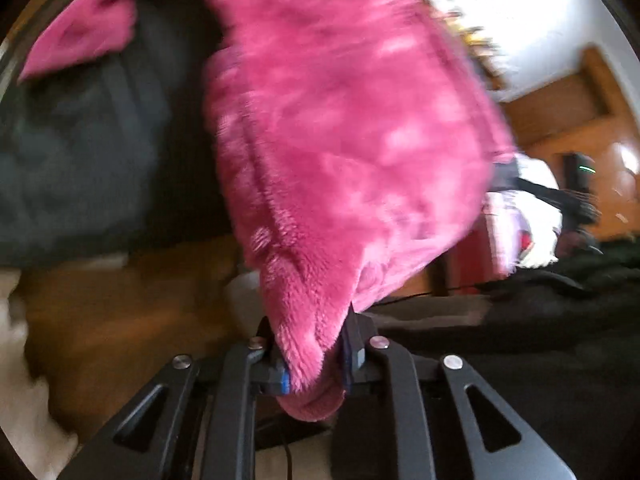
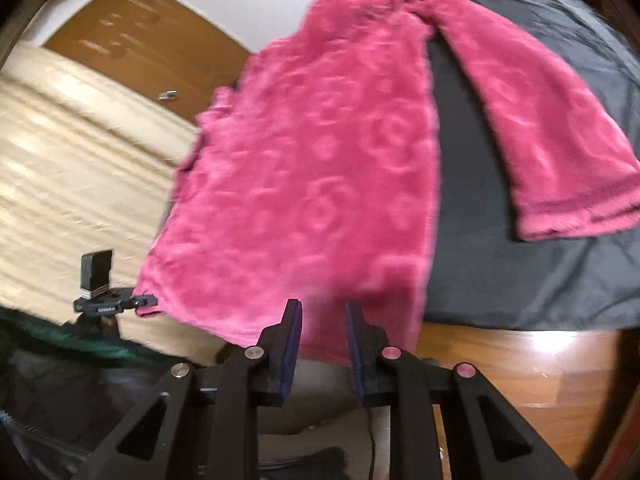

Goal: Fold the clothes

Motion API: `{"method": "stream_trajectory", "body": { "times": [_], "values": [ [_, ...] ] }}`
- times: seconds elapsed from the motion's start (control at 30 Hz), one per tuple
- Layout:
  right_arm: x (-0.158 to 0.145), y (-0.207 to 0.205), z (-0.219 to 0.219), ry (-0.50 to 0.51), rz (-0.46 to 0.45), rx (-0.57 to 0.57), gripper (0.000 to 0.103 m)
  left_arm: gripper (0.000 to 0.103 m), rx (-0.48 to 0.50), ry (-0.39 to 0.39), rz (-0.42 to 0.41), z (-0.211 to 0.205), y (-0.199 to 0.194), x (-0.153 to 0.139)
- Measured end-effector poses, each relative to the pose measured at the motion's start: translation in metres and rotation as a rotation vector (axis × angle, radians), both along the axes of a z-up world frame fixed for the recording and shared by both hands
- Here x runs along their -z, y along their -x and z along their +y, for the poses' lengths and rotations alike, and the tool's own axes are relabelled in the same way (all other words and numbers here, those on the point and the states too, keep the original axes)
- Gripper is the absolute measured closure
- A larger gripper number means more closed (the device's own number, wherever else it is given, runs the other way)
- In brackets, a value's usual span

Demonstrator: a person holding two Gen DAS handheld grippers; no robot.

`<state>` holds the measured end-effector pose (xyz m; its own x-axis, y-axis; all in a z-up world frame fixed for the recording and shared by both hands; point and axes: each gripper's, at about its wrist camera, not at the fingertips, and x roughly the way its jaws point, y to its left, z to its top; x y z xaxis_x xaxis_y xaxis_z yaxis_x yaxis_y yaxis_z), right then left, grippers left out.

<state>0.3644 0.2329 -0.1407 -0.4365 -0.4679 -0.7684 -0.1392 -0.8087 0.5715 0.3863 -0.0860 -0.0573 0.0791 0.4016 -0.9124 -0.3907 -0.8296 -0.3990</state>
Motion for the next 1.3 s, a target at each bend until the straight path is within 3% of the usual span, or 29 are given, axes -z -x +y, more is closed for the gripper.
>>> {"method": "stream_trajectory", "body": {
  "times": [0.07,0.13,0.17,0.3,0.5,0.63,0.77,0.83,0.9,0.97,1.1,1.23,1.3],
  "values": [
    [0.002,0.002,0.004,-0.035,-0.016,0.010,0.067,0.070,-0.033,0.093,-0.017,-0.005,0.004,0.019],
    [-0.001,0.005,0.000,-0.085,-0.012,-0.009,0.028,0.062,-0.020,0.180,-0.011,-0.003,0.003,0.029],
    [-0.004,0.008,-0.003,-0.107,0.000,-0.019,0.026,0.060,-0.005,0.212,-0.006,0.000,0.002,0.031],
    [-0.008,0.018,-0.011,-0.169,0.026,-0.047,0.026,0.057,0.062,0.290,0.031,0.012,0.000,0.026],
    [-0.002,0.065,-0.045,-0.315,0.039,-0.077,0.026,0.056,0.084,0.373,0.147,0.045,0.023,-0.013],
    [0.006,0.088,-0.073,-0.453,0.041,-0.145,0.026,0.049,0.161,0.367,0.211,0.070,0.030,-0.042],
    [0.028,0.089,-0.085,-0.555,-0.022,-0.189,0.025,0.036,0.245,0.326,0.162,0.065,0.026,-0.049],
    [0.033,0.081,-0.084,-0.573,-0.029,-0.204,0.021,0.036,0.269,0.371,0.123,0.055,0.026,-0.043],
    [0.035,0.073,-0.079,-0.569,-0.039,-0.216,0.017,0.036,0.253,0.408,0.110,0.045,0.030,-0.041],
    [0.039,0.066,-0.079,-0.628,-0.072,-0.280,0.015,0.036,0.199,0.414,0.127,0.040,0.042,-0.048],
    [0.044,0.064,-0.066,-0.634,-0.137,-0.304,0.003,0.034,0.091,0.346,0.213,0.053,0.074,-0.071],
    [0.041,0.074,-0.065,-0.634,-0.194,-0.323,0.003,0.031,0.058,0.223,0.281,0.101,0.097,-0.089],
    [0.030,0.081,-0.066,-0.643,-0.166,-0.316,0.003,0.031,0.057,0.175,0.309,0.118,0.116,-0.097]
  ]
}}
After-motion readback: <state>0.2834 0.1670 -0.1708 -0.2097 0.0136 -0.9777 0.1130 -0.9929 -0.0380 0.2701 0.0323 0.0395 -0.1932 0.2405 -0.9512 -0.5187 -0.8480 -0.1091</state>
